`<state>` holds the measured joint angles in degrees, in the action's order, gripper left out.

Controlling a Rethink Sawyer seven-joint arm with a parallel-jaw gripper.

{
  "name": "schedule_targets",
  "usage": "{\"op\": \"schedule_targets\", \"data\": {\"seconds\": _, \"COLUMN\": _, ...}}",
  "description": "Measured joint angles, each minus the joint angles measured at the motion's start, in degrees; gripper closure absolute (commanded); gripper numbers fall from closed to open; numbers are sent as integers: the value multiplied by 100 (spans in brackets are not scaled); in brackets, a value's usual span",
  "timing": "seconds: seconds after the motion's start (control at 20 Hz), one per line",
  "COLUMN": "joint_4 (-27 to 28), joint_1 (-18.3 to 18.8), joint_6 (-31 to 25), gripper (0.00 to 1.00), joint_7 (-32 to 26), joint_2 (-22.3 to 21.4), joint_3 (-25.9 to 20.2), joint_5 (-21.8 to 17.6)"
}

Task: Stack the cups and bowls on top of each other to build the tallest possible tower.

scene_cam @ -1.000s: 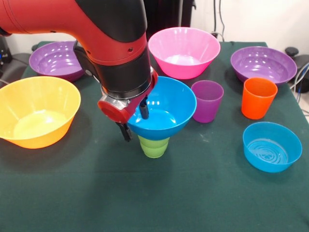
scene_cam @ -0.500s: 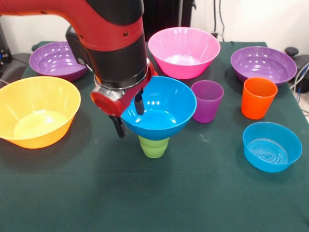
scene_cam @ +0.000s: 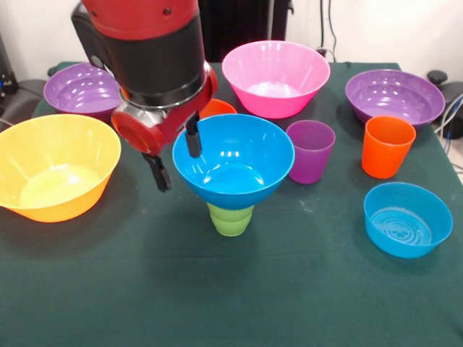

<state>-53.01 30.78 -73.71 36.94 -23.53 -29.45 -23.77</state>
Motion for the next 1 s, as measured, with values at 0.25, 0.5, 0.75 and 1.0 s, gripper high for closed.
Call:
{"op": "schedule_targets", "data": {"seconds": 0.25, "joint_4": 124, "joint_1": 25, "joint_6": -356, "gripper": 0, "joint_7": 0, "joint_2": -115, "joint_3": -19, "joint_5": 0}}
{"op": "schedule_targets", "data": {"seconds": 0.5, "joint_4": 175, "joint_1": 78, "joint_6": -481, "gripper": 0, "joint_7": 0, "joint_2": -314, "joint_3": -22, "joint_5": -1}}
{"op": "schedule_targets", "data": {"seconds": 0.75, "joint_4": 174, "joint_1": 112, "joint_6": -481, "gripper": 0, "joint_7": 0, "joint_2": -507, "joint_3": -22, "joint_5": -1}}
{"op": "schedule_targets", "data": {"seconds": 1.0, "joint_4": 174, "joint_1": 118, "joint_6": -483, "gripper": 0, "joint_7": 0, "joint_2": -759, "joint_3": -22, "joint_5": 0}}
